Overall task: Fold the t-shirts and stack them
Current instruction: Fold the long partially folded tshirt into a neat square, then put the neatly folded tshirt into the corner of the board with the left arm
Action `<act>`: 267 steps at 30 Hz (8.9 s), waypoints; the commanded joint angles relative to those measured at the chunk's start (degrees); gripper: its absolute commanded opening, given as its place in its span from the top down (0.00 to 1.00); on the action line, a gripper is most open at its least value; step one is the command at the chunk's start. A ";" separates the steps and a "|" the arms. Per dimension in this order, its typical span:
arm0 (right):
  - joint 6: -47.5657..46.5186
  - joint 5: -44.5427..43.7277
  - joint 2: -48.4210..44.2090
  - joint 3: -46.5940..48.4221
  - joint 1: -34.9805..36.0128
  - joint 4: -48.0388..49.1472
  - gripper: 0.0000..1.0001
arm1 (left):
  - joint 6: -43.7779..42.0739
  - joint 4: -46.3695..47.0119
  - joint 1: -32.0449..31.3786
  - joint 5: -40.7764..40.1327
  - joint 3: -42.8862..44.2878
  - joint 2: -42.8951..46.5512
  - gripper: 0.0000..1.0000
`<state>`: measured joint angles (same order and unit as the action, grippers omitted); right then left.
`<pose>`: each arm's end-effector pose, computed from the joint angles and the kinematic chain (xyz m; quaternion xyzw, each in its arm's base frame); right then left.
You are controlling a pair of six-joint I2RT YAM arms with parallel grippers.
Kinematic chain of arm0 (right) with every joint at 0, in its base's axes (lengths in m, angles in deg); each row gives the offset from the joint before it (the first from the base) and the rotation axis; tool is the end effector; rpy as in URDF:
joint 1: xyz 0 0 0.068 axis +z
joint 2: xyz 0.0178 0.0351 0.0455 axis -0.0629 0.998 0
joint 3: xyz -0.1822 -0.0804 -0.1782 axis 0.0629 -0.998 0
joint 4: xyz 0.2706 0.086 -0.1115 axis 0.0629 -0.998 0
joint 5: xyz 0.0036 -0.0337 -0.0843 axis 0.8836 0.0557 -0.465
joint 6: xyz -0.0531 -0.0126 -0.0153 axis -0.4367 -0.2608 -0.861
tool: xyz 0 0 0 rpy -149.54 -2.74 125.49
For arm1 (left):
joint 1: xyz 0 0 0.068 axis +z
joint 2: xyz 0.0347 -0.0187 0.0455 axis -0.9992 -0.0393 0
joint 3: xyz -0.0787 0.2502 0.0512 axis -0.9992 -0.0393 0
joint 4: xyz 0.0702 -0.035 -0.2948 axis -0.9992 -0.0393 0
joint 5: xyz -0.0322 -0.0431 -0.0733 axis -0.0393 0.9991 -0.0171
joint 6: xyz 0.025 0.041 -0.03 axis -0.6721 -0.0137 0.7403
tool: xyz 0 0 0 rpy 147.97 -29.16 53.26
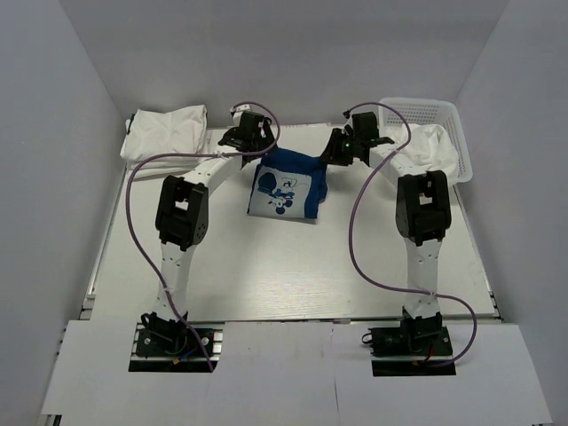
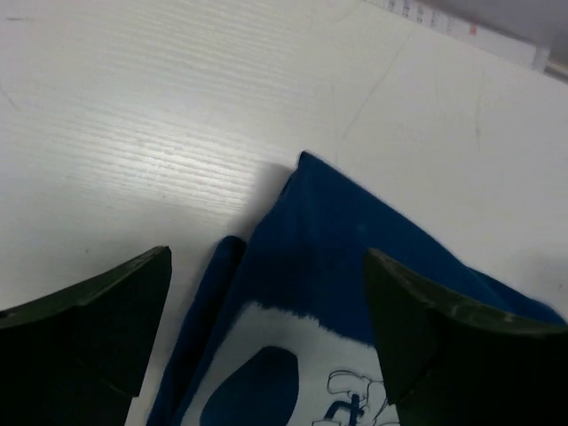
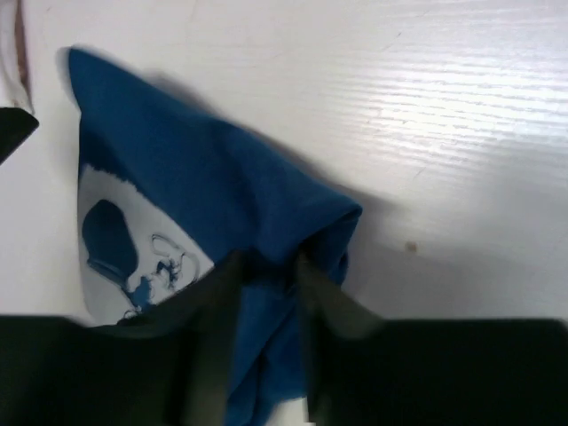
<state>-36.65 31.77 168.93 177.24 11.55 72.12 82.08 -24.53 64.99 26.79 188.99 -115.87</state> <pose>0.5244 0.1550 0.1862 -0.0018 0.8874 0.2814 0.3651 0.5159 -0.2050 0.1967 -0.1455 0.8896 -0.0908 0.4233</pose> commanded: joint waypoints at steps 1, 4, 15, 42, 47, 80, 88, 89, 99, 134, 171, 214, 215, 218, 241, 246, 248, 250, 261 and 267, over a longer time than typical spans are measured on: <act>-1.29 2.61 2.93 6.16 -1.36 -3.39 0.58 | -0.42 -5.14 1.66 1.03 8.08 -1.98 0.00; -1.99 -1.06 0.40 3.03 -1.36 -2.26 0.34 | -0.42 -5.67 1.67 2.96 7.48 -1.20 0.00; -1.29 10.92 -16.84 -19.05 1.71 11.10 0.10 | -1.57 4.52 0.53 10.25 -10.46 10.94 0.00; -4.10 6.92 -0.22 -21.43 0.66 10.06 0.10 | -12.11 -2.95 1.58 11.14 -10.81 4.53 0.00; -6.21 5.43 -1.02 -21.52 1.63 9.97 0.10 | -13.43 -2.96 1.58 17.78 -8.17 -0.14 0.00; -8.94 -5.29 -35.82 -45.51 1.98 21.04 0.10 | -33.54 6.55 2.20 10.55 -10.19 13.92 1.00; -9.72 -6.18 -35.30 -45.78 2.15 22.01 0.10 | -45.50 2.25 6.93 6.42 -5.04 16.13 1.00; -9.81 -6.18 -34.95 -45.78 2.07 21.92 0.10 | -46.47 1.19 6.94 5.26 -3.36 14.30 1.00; -11.13 -10.48 -32.75 -45.17 2.15 20.79 0.10 | -54.47 -2.51 14.58 4.89 7.47 10.76 1.00; -11.75 -12.86 -27.04 -39.89 2.24 16.39 0.10 | -41.74 -2.60 35.94 12.37 27.59 -9.89 0.90; -12.71 -9.78 -25.19 -38.83 2.33 13.83 0.10 | -37.60 -7.87 25.14 14.39 23.47 -9.10 0.06; -12.80 -7.93 -23.25 -37.87 2.33 12.78 0.10 | -39.80 -6.11 16.96 -0.39 11.26 4.25 0.00; -12.89 -7.93 -23.17 -37.87 2.42 12.78 0.10 | -38.84 -6.11 18.44 0.14 11.25 5.48 0.00; -12.80 -7.85 -23.08 -37.87 2.42 12.78 0.10 | -35.15 -7.86 22.30 1.29 11.25 8.65 0.00; -12.63 -7.14 -16.31 -31.28 2.68 6.28 0.10 | -36.38 -10.24 40.78 33.19 21.53 -7.43 0.00; -12.54 -7.49 -15.87 -30.49 2.68 5.40 0.10 | -34.61 -10.24 41.92 30.21 23.37 -11.55 0.00; -12.54 -7.58 -16.13 -30.48 2.86 5.31 0.10 | -34.09 -10.24 42.53 29.50 23.38 -12.61 0.00; -12.37 -7.67 -15.96 -30.49 2.86 5.31 0.10 | -34.09 -8.49 42.54 29.50 21.89 -12.62 0.00; -11.66 -7.05 -14.82 -29.26 3.83 5.75 0.10 | -31.27 -2.78 42.54 33.72 23.29 -13.85 0.16; -11.84 -6.97 -14.11 -28.38 4.09 5.22 0.10 | -30.22 -0.75 42.54 34.25 23.29 -13.93 0.18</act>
<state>-48.85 24.20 153.87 146.64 15.35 77.91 50.94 -27.81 106.93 59.70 210.59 -130.03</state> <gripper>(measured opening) 0.904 0.827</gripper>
